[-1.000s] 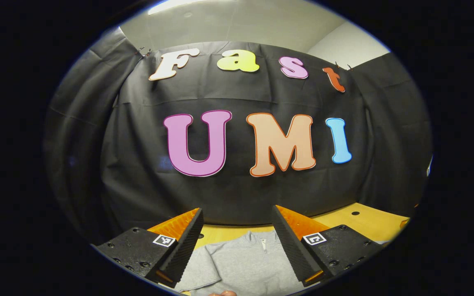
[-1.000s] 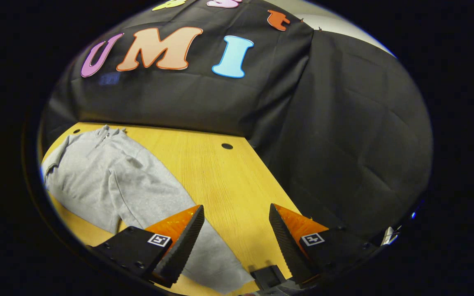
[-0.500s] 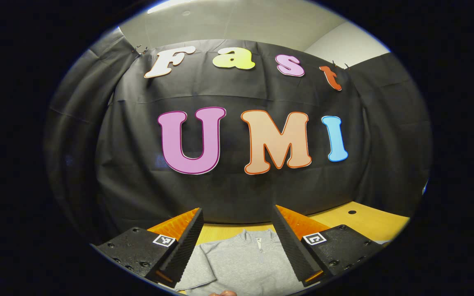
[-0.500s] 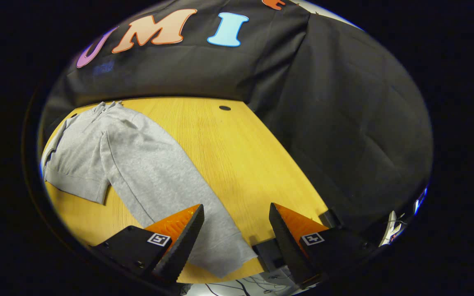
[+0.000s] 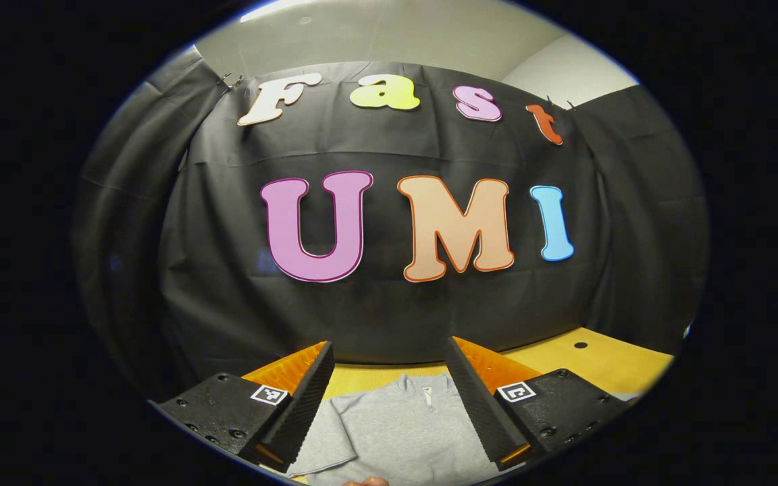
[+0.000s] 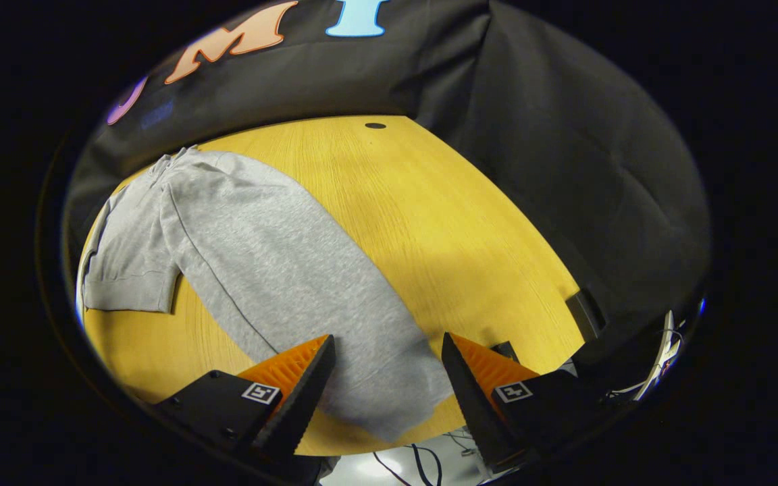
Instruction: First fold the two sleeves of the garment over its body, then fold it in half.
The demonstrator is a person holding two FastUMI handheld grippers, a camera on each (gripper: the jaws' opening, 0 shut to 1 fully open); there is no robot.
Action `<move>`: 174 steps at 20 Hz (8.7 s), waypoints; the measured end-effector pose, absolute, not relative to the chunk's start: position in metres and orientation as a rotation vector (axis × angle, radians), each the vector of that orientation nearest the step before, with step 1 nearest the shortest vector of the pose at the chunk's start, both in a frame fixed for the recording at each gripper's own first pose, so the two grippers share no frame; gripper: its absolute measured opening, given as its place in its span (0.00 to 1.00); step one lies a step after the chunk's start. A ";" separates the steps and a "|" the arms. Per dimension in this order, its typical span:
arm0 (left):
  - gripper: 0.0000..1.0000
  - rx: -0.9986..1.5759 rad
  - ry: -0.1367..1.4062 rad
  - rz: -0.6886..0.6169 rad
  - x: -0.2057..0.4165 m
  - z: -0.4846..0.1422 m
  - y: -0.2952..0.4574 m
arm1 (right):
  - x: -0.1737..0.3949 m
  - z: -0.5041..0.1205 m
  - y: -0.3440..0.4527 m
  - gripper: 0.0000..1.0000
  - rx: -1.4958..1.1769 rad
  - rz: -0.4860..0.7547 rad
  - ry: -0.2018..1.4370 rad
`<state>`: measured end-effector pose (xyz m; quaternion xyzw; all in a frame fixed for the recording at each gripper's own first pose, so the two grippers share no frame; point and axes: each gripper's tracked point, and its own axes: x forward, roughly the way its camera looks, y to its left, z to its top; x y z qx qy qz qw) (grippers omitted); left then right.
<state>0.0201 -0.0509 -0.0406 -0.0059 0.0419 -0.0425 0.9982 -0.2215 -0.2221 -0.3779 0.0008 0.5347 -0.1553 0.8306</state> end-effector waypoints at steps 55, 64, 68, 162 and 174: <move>0.99 0.011 0.101 0.400 -0.076 -0.039 0.166 | 0.095 -0.221 0.092 0.06 0.232 0.271 0.705; 0.96 0.021 0.138 0.524 -0.121 -0.048 0.223 | 0.119 -0.236 0.213 0.06 0.133 0.425 0.708; 0.96 0.038 0.156 0.568 -0.141 -0.050 0.246 | 0.116 -0.254 0.271 0.06 0.107 0.495 0.735; 0.00 -0.140 0.618 -0.136 0.105 -0.206 -0.053 | -0.070 -0.272 -0.137 0.99 0.152 -0.047 0.704; 0.00 -0.127 0.668 -0.336 0.113 -0.220 -0.193 | -0.088 -0.283 -0.150 0.99 0.140 -0.047 0.734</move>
